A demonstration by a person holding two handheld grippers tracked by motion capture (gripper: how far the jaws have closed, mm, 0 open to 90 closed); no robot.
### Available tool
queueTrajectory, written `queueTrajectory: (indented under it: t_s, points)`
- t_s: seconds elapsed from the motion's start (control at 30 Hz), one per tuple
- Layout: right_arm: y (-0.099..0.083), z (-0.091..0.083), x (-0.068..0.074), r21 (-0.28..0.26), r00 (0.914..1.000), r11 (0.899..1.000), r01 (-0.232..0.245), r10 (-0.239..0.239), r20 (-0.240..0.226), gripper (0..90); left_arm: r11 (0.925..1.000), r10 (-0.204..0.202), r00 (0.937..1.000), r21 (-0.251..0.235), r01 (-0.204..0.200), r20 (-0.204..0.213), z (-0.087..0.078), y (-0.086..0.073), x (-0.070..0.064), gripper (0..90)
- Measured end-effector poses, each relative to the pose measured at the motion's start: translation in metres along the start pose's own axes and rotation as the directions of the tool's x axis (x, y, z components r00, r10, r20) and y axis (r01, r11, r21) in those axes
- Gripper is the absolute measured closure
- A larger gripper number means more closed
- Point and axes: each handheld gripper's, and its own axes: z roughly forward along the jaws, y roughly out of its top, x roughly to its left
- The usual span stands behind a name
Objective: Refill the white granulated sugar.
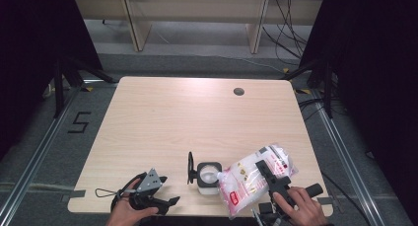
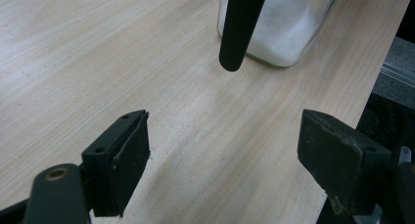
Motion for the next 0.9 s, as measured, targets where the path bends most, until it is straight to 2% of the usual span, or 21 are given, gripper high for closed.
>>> queueTrajectory:
  t_s: [0.27, 0.3, 0.37, 0.47, 0.6, 0.63, 0.7, 0.73, 0.77, 0.83, 0.9]
  points:
    - [-0.0003, 0.0000, -0.0001, 0.001, 1.0000, 1.000, 0.002, -0.002, 0.001, 52.8, 1.0000, 0.006, 1.0000, 0.003, -0.006, 0.003, 0.0002, 0.0001, 0.0004, 19.1]
    - [-0.0003, 0.0000, -0.0001, 0.002, 1.0000, 1.000, 0.003, -0.003, 0.000, 52.9, 0.9998, 0.017, 0.9998, 0.005, -0.017, 0.001, 0.0001, 0.0003, 0.0011, 19.2]
    - [-0.0004, 0.0004, -0.0010, -0.006, 0.9999, 1.000, 0.013, -0.013, 0.005, 52.9, 1.0000, -0.009, 1.0000, 0.005, 0.009, 0.002, 0.0003, -0.0002, -0.0003, 19.2]
    - [-0.0005, 0.0008, -0.0028, -0.016, 0.9994, 0.999, 0.030, -0.029, 0.016, 53.0, 0.9998, 0.014, 0.9999, 0.014, -0.014, 0.001, -0.0007, 0.0001, 0.0008, 19.2]
    - [-0.0010, 0.0002, -0.0045, -0.011, 0.9996, 1.000, 0.029, -0.029, 0.004, 53.2, 1.0000, 0.001, 1.0000, 0.002, -0.001, 0.000, -0.0001, 0.0000, 0.0000, 19.2]
    - [-0.0013, 0.0000, -0.0037, -0.010, 0.9999, 1.000, 0.016, -0.016, 0.002, 53.2, 1.0000, 0.000, 1.0000, 0.001, 0.000, 0.000, -0.0001, 0.0000, -0.0001, 19.2]
    - [-0.0023, -0.0010, 0.0002, 0.008, 0.9992, 0.999, -0.040, 0.040, -0.003, 53.2, 1.0000, 0.000, 1.0000, 0.001, 0.000, 0.000, -0.0001, 0.0000, -0.0001, 19.2]
    - [-0.0027, 0.0006, -0.0020, -0.012, 1.0000, 1.000, -0.009, 0.009, 0.003, 53.2, 1.0000, 0.001, 1.0000, 0.001, -0.001, 0.000, -0.0001, 0.0000, -0.0001, 19.2]
    - [-0.0027, 0.0005, -0.0031, -0.009, 1.0000, 1.000, 0.004, -0.004, 0.001, 53.3, 1.0000, 0.001, 1.0000, 0.002, -0.001, 0.000, -0.0002, 0.0000, -0.0001, 19.2]
    - [-0.0041, 0.0004, -0.0003, 0.000, 0.9998, 1.000, -0.022, 0.022, -0.003, 53.3, 1.0000, 0.001, 1.0000, 0.002, -0.001, 0.000, -0.0001, 0.0000, 0.0000, 19.2]
    - [-0.0043, 0.0006, -0.0012, -0.003, 0.9999, 1.000, -0.016, 0.016, -0.002, 53.4, 1.0000, 0.002, 1.0000, 0.002, -0.002, 0.000, 0.0001, 0.0000, 0.0001, 19.2]
